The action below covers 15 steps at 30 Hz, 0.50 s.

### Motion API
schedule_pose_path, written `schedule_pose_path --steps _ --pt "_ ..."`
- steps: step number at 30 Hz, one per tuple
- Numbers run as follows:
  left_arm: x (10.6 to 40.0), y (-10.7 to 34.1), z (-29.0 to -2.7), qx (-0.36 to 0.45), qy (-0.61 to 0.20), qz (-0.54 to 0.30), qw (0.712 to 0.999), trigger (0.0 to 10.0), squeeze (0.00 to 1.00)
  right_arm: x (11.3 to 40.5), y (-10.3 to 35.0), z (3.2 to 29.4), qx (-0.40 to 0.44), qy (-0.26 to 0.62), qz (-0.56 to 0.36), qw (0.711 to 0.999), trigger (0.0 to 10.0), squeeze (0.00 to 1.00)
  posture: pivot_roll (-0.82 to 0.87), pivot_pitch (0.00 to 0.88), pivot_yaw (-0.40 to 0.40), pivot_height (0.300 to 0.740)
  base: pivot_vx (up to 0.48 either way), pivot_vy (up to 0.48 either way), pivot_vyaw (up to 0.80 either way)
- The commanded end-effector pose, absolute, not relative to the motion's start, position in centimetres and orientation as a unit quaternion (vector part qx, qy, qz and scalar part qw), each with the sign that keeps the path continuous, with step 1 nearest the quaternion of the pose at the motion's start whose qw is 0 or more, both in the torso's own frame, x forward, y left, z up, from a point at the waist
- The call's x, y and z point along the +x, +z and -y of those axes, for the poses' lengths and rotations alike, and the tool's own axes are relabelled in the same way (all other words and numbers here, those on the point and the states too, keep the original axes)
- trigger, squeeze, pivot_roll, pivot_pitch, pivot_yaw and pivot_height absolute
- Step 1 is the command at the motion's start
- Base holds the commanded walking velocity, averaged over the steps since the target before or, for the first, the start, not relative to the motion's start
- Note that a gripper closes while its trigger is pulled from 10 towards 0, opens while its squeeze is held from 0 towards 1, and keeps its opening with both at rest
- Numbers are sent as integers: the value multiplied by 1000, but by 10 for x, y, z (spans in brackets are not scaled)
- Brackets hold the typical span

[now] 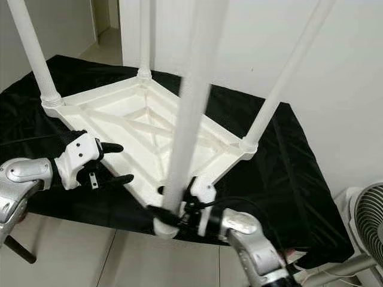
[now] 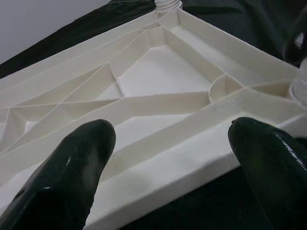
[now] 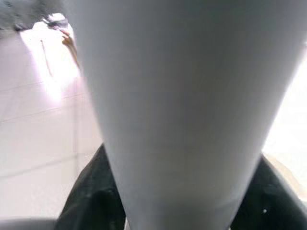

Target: Building children table

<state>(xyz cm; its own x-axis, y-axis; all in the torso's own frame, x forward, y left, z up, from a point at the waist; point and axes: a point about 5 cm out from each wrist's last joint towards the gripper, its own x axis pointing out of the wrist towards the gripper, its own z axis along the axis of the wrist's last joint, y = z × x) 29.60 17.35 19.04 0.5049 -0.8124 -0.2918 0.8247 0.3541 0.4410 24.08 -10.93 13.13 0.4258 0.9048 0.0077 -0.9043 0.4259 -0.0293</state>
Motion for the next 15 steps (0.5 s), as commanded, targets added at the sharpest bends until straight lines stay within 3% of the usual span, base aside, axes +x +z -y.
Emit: schedule_pose_path --steps 1,8,11,15 --pt "298 190 -170 277 -504 -8 818 10000 0 245 134 132 -17 504 11 863 0 0 4 8 -97 740 0 0 0" --pt "300 190 -169 279 -507 -6 815 10000 0 251 130 157 -48 476 -4 878 0 0 -1 9 -92 740 0 0 0" --pt "301 191 -170 281 -509 -6 814 10000 0 267 123 175 -51 409 -6 911 0 0 -5 9 -86 740 0 0 0" --pt "301 191 -170 281 -509 -4 813 10000 0 272 122 179 -45 389 -5 920 0 0 -5 9 -86 740 0 0 0"
